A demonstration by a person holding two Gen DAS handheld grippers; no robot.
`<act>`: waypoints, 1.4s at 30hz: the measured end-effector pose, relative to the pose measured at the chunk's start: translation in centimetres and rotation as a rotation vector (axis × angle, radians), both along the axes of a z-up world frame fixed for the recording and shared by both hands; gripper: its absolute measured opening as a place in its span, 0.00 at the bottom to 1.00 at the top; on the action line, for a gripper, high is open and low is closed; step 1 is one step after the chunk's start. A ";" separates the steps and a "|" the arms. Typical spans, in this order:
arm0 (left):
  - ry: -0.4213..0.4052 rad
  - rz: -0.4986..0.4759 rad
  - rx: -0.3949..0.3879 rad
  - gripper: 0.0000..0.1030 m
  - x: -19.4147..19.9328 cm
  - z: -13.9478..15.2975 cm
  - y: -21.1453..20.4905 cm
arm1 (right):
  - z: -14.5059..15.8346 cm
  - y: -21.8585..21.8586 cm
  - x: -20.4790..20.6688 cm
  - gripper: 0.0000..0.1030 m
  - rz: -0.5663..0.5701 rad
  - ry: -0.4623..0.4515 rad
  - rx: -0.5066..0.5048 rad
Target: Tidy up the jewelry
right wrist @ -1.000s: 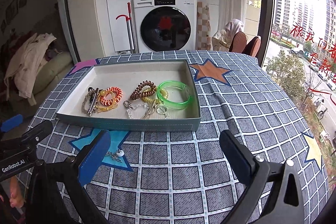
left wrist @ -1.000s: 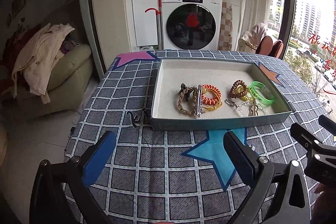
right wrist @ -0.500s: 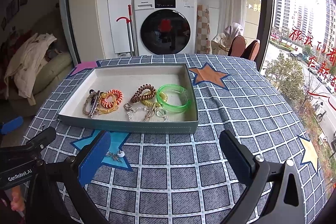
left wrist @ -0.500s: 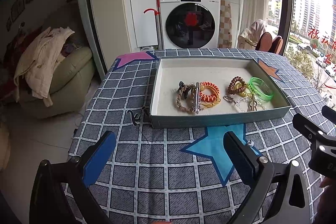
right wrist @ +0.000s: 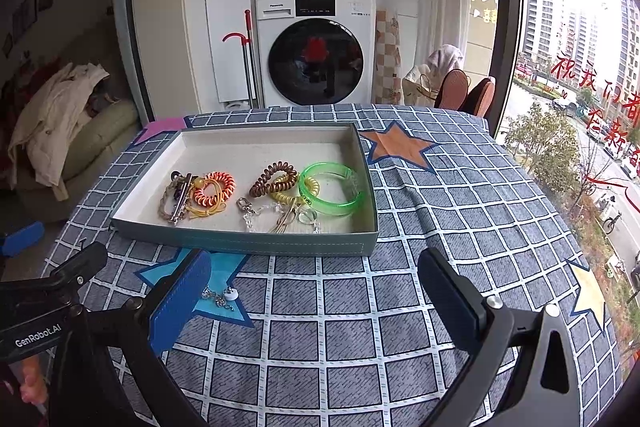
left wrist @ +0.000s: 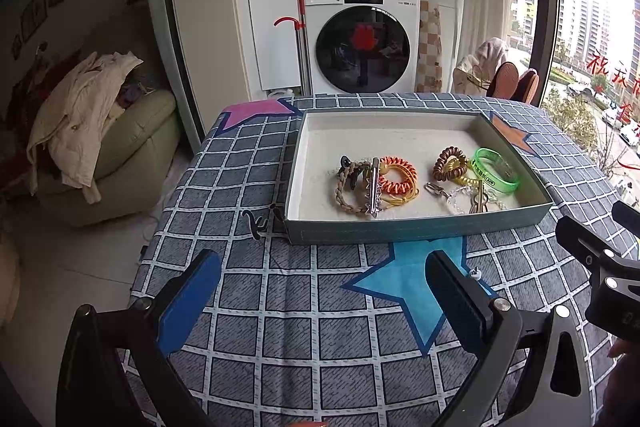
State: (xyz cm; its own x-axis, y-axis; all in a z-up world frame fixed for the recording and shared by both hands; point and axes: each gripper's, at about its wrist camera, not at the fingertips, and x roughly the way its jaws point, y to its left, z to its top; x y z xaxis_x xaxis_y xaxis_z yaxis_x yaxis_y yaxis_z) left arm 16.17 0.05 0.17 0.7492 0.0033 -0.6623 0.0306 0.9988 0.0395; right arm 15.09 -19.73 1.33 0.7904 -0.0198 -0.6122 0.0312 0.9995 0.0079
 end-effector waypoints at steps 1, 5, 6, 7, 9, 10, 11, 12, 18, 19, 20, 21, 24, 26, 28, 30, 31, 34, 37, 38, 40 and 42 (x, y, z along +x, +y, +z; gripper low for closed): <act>-0.001 0.000 0.000 1.00 0.0 0.0 0.0 | 0.0 0.0 0.0 1.00 0.000 0.000 -0.001; -0.003 -0.002 0.002 1.00 -0.1 0.0 -0.1 | 0.0 0.0 0.0 1.00 0.002 0.000 0.000; -0.003 -0.001 0.002 1.00 -0.1 0.0 -0.1 | 0.0 0.0 0.0 1.00 0.002 0.000 -0.001; -0.001 -0.002 0.002 1.00 -0.1 0.0 -0.1 | 0.0 0.1 0.1 1.00 0.001 -0.001 -0.002; 0.000 -0.002 0.002 1.00 -0.1 0.0 0.0 | 0.0 0.1 0.1 1.00 0.001 -0.001 -0.001; -0.001 -0.001 0.002 1.00 -0.1 0.0 0.0 | 0.1 0.1 0.1 1.00 0.001 -0.001 0.000; -0.001 0.000 0.003 1.00 -0.1 0.0 0.0 | 0.1 0.1 0.1 1.00 0.001 -0.001 -0.001; -0.002 0.001 0.002 1.00 -0.1 0.0 0.1 | 0.1 0.2 0.1 1.00 0.001 -0.001 -0.002; 0.001 0.005 0.001 1.00 0.0 -0.1 0.2 | 0.1 0.1 0.1 1.00 0.002 -0.001 -0.001; 0.000 0.004 0.000 1.00 0.0 -0.1 0.2 | 0.0 0.1 0.1 1.00 0.002 -0.002 -0.001; 0.000 0.004 0.001 1.00 0.0 -0.1 0.2 | 0.1 0.1 0.1 1.00 0.001 -0.002 -0.002; 0.000 0.004 0.001 1.00 0.0 -0.1 0.2 | 0.1 0.1 0.1 1.00 0.000 -0.002 -0.001; 0.000 0.003 -0.002 1.00 0.0 -0.1 0.2 | 0.2 0.1 0.1 1.00 -0.002 -0.003 0.001; 0.000 0.004 -0.002 1.00 -0.1 -0.1 0.2 | 0.3 0.2 0.2 1.00 -0.003 -0.002 0.003; 0.001 0.003 -0.001 1.00 0.0 -0.1 0.2 | 0.3 0.1 0.2 1.00 -0.002 -0.002 0.004; 0.000 0.005 -0.001 1.00 0.0 -0.1 0.2 | 0.3 0.2 0.2 1.00 -0.001 -0.001 0.002; 0.000 0.005 -0.001 1.00 0.0 -0.1 0.3 | 0.3 0.2 0.2 1.00 -0.001 0.000 0.001; 0.002 0.007 0.002 1.00 -0.1 -0.1 0.3 | 0.3 0.2 0.2 1.00 0.001 0.000 0.001; 0.004 0.006 0.001 1.00 -0.1 -0.2 0.4 | 0.3 0.3 0.2 1.00 0.001 -0.002 0.003; 0.005 0.005 0.001 1.00 0.0 -0.2 0.3 | 0.3 0.3 0.2 1.00 0.002 -0.002 0.003; 0.005 0.005 0.001 1.00 0.0 -0.2 0.3 | 0.3 0.3 0.2 1.00 0.002 -0.002 0.004; 0.004 0.005 0.001 1.00 0.0 -0.2 0.3 | 0.3 0.3 0.2 1.00 0.002 -0.002 0.004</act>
